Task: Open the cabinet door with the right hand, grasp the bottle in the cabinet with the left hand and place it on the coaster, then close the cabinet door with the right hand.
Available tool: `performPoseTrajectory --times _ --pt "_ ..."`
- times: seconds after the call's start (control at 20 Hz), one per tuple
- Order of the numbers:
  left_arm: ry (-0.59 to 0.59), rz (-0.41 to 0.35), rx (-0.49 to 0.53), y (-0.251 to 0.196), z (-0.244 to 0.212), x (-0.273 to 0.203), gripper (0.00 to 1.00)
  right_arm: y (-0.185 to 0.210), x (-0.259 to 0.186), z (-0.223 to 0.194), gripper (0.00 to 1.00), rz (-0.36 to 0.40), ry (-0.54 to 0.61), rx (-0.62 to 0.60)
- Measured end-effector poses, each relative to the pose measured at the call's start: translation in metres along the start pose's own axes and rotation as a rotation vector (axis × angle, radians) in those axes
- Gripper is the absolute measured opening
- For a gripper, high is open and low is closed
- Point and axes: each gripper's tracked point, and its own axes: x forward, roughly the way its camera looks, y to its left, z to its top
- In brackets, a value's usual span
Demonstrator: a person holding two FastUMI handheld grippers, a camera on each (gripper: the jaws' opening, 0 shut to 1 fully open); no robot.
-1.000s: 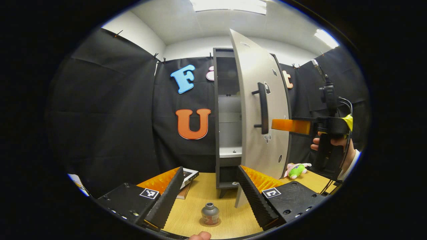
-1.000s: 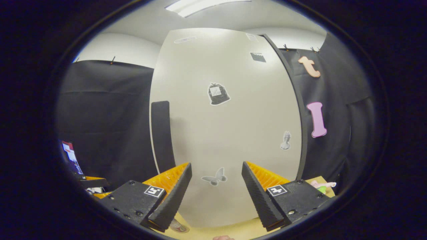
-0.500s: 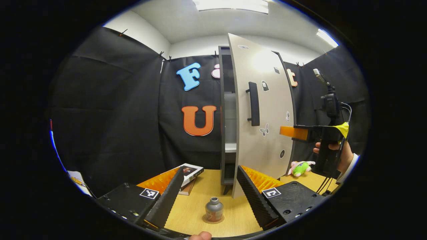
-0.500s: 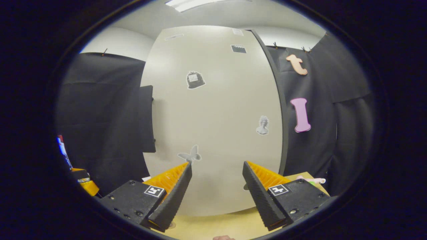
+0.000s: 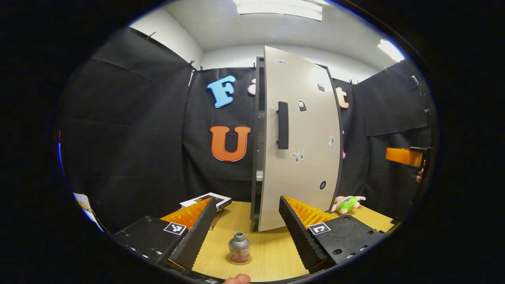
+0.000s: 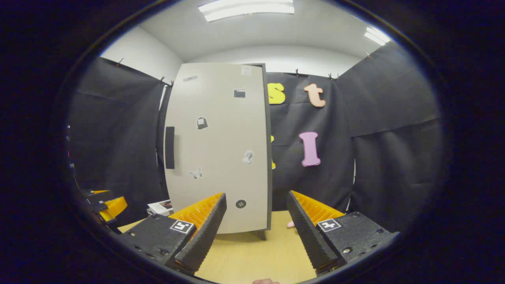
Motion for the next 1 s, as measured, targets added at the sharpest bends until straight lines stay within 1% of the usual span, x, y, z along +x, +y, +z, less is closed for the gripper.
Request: performPoseTrajectory --times 0.15,0.25,0.35,0.45,0.5,0.55,0.65,0.75,0.8,0.95,1.0 --pt "-0.018 -0.024 0.002 -0.014 0.004 0.002 0.96 -0.042 -0.027 -0.005 0.99 -0.089 0.008 -0.014" --pt "-0.030 -0.036 0.002 -0.023 0.008 0.002 0.96 -0.059 -0.028 -0.012 0.99 -0.147 0.019 -0.018" --pt "-0.028 -0.050 0.004 -0.032 0.010 0.000 0.96 -0.071 -0.033 -0.022 0.99 -0.187 0.030 -0.006" --pt "-0.034 -0.060 0.008 -0.039 0.012 -0.002 0.96 -0.076 -0.038 -0.029 0.99 -0.210 0.019 0.007" --pt "-0.037 -0.062 0.014 -0.040 0.013 -0.003 0.96 -0.079 -0.040 -0.029 0.94 -0.223 0.011 0.002" --pt "-0.037 -0.064 0.019 -0.042 0.014 -0.002 0.96 -0.083 -0.040 -0.030 0.99 -0.234 0.007 -0.008" --pt "-0.029 -0.067 0.020 -0.045 0.013 -0.003 0.96 -0.084 -0.039 -0.027 0.99 -0.235 -0.002 -0.011" --pt "-0.035 -0.061 0.015 -0.043 0.014 -0.006 0.96 -0.083 -0.038 -0.025 0.99 -0.226 -0.007 0.001" --pt "-0.040 -0.056 0.013 -0.042 0.016 -0.007 0.96 -0.084 -0.039 -0.024 0.95 -0.228 -0.011 0.001" --pt "-0.043 -0.048 0.012 -0.038 0.016 -0.010 0.96 -0.083 -0.042 -0.024 0.94 -0.221 -0.020 0.004" --pt "-0.043 -0.047 0.010 -0.039 0.016 -0.010 0.96 -0.083 -0.042 -0.026 0.99 -0.219 -0.016 0.005"
